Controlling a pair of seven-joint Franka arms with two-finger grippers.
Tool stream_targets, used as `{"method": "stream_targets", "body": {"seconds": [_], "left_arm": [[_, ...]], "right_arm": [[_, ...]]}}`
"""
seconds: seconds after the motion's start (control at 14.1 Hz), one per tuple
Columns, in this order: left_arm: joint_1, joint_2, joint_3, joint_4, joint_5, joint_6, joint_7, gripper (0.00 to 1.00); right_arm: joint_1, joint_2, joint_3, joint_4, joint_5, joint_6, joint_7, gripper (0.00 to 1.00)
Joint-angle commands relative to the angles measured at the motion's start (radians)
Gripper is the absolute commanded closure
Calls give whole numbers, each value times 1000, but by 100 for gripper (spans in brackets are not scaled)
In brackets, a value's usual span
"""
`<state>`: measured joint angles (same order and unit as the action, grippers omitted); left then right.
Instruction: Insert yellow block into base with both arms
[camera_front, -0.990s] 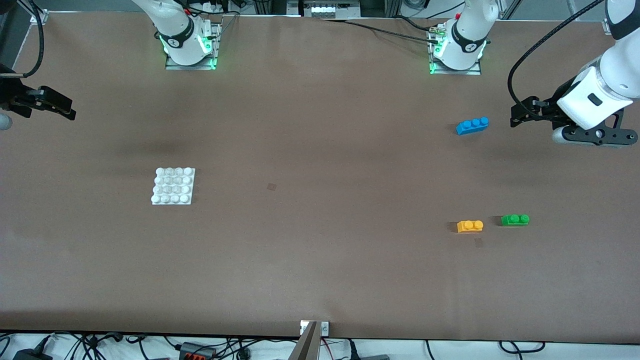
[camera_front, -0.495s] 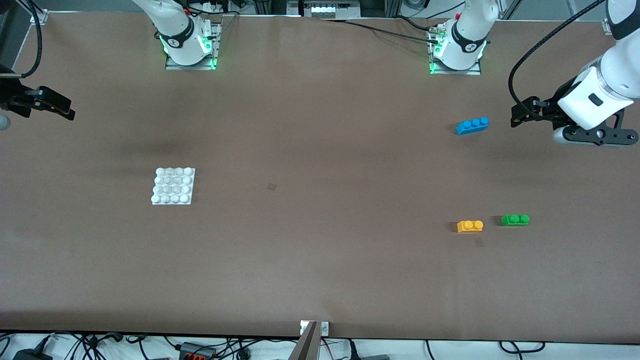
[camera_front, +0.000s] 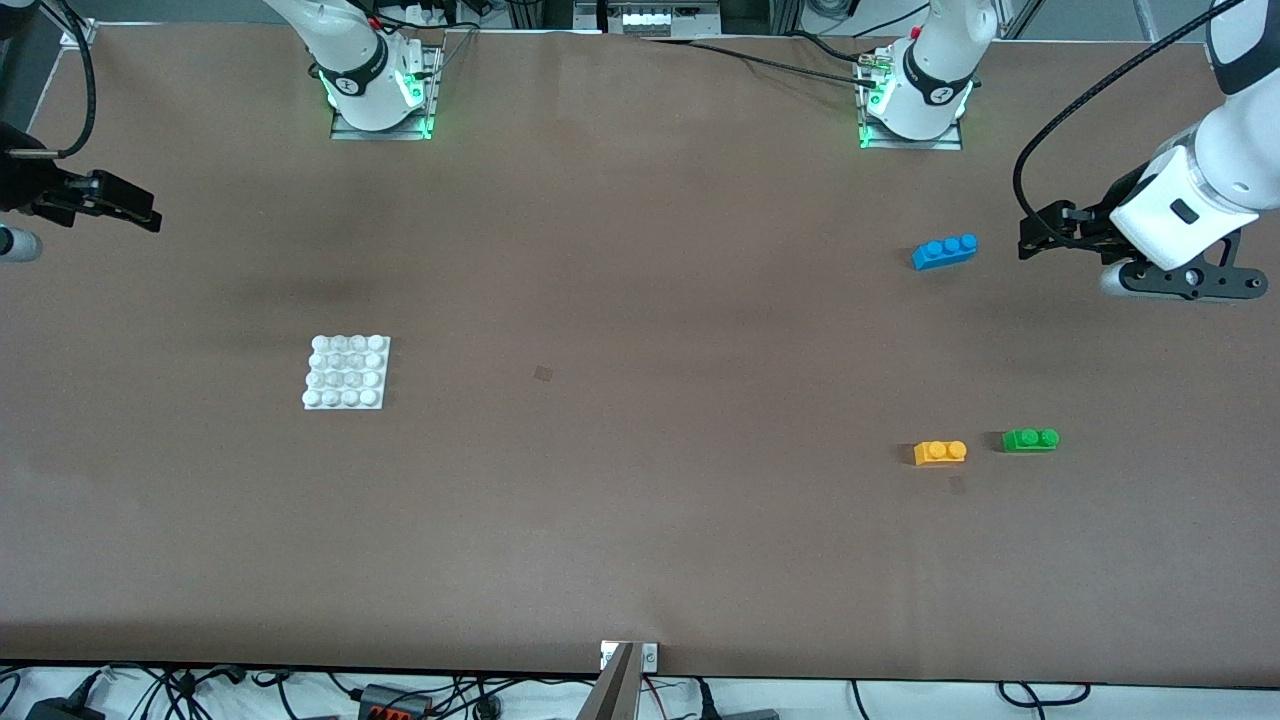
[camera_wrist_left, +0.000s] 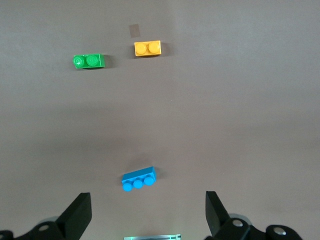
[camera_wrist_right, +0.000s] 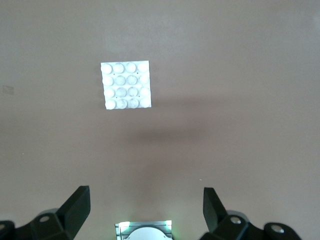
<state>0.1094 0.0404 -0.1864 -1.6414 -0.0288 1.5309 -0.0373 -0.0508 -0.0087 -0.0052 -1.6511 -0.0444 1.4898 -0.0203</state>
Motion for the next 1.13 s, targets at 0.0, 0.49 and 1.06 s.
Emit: {"method": "stream_targets", "body": {"seconds": [0.0,0.49,1.06], "left_arm": [[7,15,-7,35,15,-24,-7,0],[7,26,-5,35,15,-24,-7,0],[-14,289,-7,95,33,187,-21,0]], "right_arm": [[-9,45,2,31,17,-13,0,0],[0,216,-1,-56,3,85,-24,0],[6,357,4,-444,17,869,-7,0]]}}
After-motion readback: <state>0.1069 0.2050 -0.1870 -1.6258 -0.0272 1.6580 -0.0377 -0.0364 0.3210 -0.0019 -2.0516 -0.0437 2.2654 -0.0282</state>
